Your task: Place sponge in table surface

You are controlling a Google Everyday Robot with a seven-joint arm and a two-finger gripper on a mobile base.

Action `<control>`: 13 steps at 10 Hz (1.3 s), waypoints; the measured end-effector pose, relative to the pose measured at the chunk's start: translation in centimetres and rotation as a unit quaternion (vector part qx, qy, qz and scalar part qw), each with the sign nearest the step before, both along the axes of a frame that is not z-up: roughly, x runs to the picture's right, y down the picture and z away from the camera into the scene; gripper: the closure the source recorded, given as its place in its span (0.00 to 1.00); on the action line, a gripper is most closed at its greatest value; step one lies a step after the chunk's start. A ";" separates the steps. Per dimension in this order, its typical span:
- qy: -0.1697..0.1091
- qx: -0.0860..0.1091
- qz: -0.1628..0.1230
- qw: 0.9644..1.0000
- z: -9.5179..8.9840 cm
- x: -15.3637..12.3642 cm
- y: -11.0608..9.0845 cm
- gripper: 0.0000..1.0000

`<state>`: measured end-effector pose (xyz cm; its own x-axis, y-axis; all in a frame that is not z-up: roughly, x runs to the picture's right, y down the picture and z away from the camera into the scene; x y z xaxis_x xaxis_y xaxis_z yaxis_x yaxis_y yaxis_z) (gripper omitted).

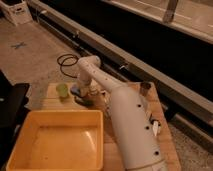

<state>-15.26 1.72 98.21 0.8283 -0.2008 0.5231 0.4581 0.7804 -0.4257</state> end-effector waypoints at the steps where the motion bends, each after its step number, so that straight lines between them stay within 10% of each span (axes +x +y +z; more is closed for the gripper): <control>1: 0.000 0.000 0.000 1.000 0.0 0.1 0.0 1.00; 9: 0.001 0.004 -0.001 1.000 -0.2 0.0 0.2 1.00; 13: -0.015 0.065 0.003 0.998 -4.5 -0.8 -2.3 1.00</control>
